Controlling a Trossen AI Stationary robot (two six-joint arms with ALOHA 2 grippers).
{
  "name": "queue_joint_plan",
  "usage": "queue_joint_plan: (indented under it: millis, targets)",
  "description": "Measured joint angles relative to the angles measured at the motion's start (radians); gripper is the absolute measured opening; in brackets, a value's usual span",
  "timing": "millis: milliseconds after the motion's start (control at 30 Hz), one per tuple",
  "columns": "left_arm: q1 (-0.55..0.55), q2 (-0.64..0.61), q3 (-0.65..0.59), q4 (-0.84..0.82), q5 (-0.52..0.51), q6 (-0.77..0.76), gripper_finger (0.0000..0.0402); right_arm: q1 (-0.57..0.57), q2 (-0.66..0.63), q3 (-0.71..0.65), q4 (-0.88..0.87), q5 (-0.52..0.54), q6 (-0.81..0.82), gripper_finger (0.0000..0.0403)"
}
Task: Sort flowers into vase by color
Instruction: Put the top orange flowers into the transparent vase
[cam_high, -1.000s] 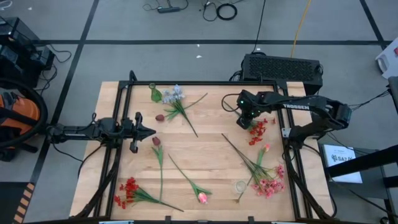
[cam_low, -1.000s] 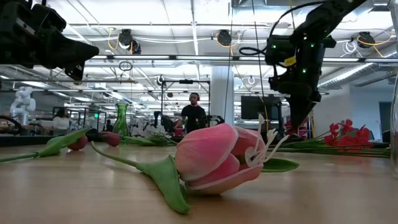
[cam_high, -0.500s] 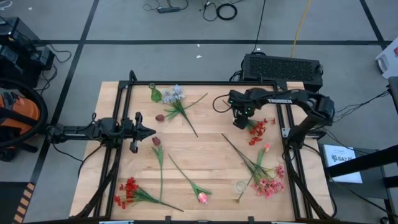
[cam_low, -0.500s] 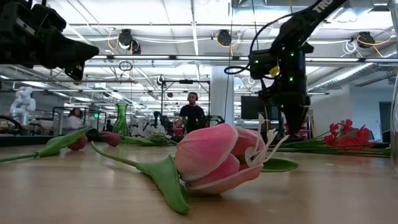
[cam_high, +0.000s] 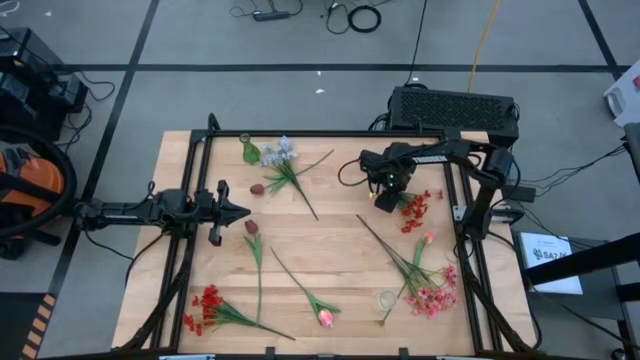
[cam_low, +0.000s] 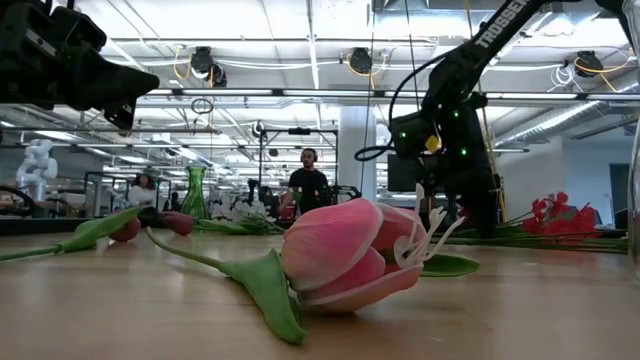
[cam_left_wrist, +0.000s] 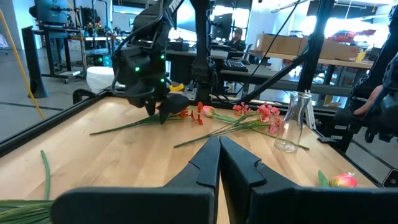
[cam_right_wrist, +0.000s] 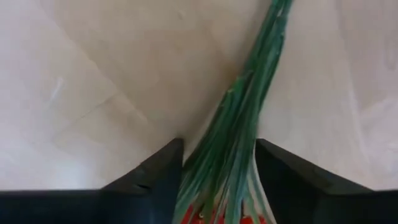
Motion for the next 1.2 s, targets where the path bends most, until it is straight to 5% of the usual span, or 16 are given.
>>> queue_joint_plan:
  millis: [300, 533, 833, 1000, 1200]
  targets:
    - [0.0, 0.0, 0.0, 0.0, 0.0, 0.0, 0.0015, -0.005, -0.007, -0.005, -0.014, -0.06, 0.021, 0.0015]
    - [0.0, 0.0, 0.0, 0.0, 0.0, 0.0, 0.0015, 0.037, -0.103, -0.003, -0.155, -0.071, 0.09, 0.0004]
    - [0.0, 0.0, 0.0, 0.0, 0.0, 0.0, 0.0015, 0.135, -0.151, 0.278, -0.633, -0.117, 0.149, 0.0001]
    - [0.0, 0.0, 0.0, 0.0, 0.0, 0.0, 0.0015, 0.216, -0.161, 0.448, -0.627, -0.258, 0.219, 0.0001]
    - [0.0, 0.0, 0.0, 0.001, 0.0, 0.0, 0.0015, 0.335, -0.16, 0.552, -0.624, -0.293, 0.31, 0.0]
